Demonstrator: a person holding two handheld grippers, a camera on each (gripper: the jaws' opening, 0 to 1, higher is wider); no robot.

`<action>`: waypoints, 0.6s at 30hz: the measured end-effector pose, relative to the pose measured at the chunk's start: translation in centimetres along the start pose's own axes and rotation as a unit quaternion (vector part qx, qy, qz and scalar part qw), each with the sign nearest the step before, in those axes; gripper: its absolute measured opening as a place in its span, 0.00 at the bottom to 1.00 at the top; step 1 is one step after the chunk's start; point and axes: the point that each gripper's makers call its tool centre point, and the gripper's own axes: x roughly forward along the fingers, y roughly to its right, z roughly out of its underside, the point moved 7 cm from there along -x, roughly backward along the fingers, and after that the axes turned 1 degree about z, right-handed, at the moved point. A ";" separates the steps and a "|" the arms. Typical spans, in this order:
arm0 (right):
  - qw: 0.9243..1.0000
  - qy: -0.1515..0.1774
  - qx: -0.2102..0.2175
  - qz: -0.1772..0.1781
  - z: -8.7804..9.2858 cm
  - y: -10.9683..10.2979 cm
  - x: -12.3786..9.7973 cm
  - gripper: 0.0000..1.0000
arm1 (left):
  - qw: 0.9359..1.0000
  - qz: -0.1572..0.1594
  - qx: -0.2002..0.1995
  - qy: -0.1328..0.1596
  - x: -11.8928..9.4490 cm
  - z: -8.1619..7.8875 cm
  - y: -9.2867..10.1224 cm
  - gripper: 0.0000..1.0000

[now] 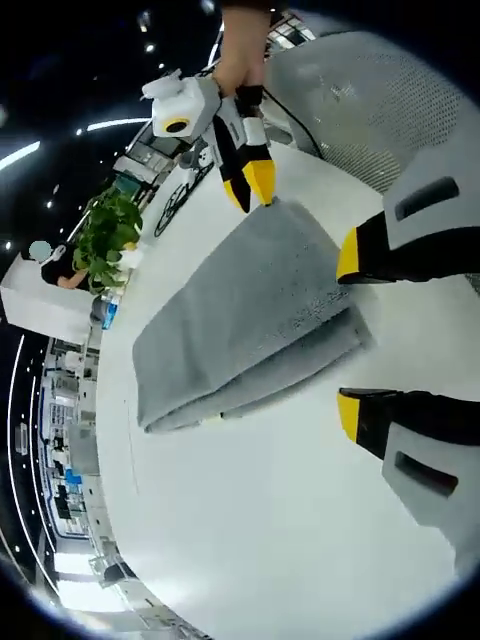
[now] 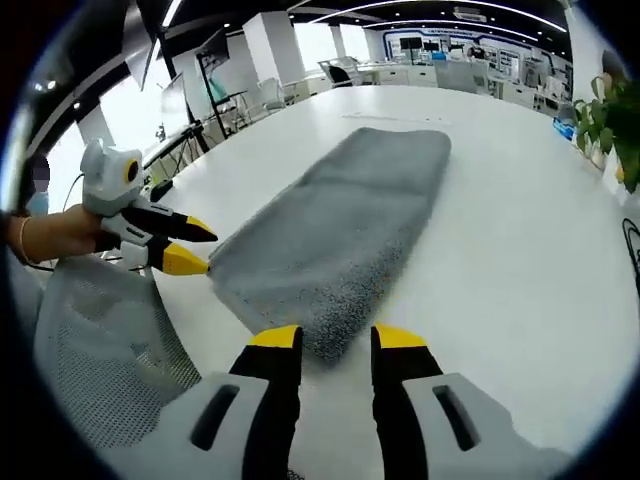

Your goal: Fold the towel on the table until its edges align and the towel forms a compact rectangular stack.

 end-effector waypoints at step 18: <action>0.998 -0.012 0.050 -0.027 1.9 -0.7 0.5 0.23 | 0.997 0.029 -0.075 0.006 0.5 0.5 0.7 0.33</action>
